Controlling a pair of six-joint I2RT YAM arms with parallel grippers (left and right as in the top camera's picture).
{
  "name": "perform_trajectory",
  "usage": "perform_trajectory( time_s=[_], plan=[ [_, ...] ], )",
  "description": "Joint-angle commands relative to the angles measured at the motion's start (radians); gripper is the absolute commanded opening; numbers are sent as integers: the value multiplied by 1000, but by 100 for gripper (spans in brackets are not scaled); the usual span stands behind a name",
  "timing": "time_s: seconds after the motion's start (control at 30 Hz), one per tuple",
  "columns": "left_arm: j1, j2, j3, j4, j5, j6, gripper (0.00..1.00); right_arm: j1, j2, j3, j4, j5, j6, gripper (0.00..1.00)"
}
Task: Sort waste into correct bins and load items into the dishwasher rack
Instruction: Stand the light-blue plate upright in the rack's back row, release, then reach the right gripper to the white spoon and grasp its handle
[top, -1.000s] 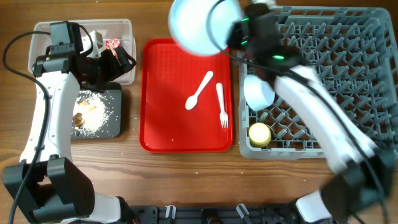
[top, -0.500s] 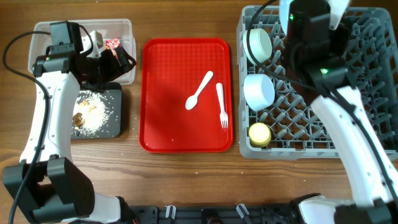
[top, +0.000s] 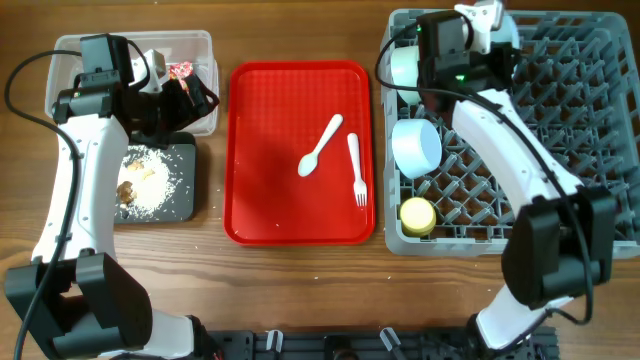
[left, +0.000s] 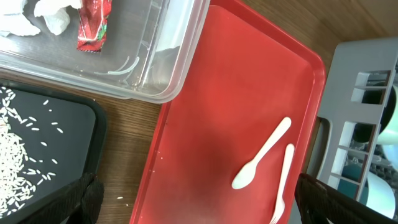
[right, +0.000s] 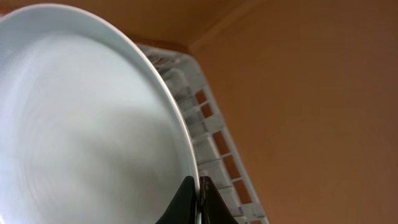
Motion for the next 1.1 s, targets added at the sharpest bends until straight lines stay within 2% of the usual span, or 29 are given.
perform_trajectory(
  time_s=[0.0, 0.03, 0.1, 0.13, 0.17, 0.27, 0.3, 0.5, 0.6, 0.7, 0.73, 0.8, 0.87, 0.93, 1.07],
  plan=[
    [4, -11, 14, 2, -5, 10, 100, -1, 22, -1, 8, -84, -3, 4],
    [4, -11, 14, 2, -5, 10, 100, -1, 22, -1, 11, -106, -3, 6],
    [4, -11, 14, 2, -5, 10, 100, -1, 22, -1, 11, -165, -3, 24],
    [4, -11, 14, 2, -5, 10, 100, -1, 22, -1, 10, -195, -2, 35],
    [4, -11, 14, 2, -5, 10, 100, -1, 21, -1, 10, -223, 3, 50],
    [4, -11, 14, 2, -5, 10, 100, -1, 10, 0, 9, -278, 48, 79],
    [4, -11, 14, 2, -5, 10, 100, -1, -2, 4, 2, -304, 50, 84],
    [4, -11, 14, 2, -5, 10, 100, -2, -151, 61, -57, -491, 47, 100],
    [4, -11, 14, 2, -5, 10, 100, -2, -256, 64, -55, -695, 76, 100],
    [4, -11, 14, 2, -5, 10, 100, -2, -347, 63, -58, -1060, 220, 100],
    [4, -11, 14, 3, -5, 10, 100, -2, -368, 56, -60, -1294, 327, 100],
    [4, -11, 14, 3, -5, 10, 100, 4, -356, 34, -26, -1540, 420, 100],
    [4, -11, 14, 3, -5, 10, 100, 27, -323, 17, -20, -1619, 468, 100],
    [4, -11, 14, 3, -5, 10, 100, 71, -267, 11, -43, -1608, 485, 100],
    [4, -11, 14, 2, -5, 10, 100, 164, -135, 10, -140, -1545, 529, 83]
  ],
)
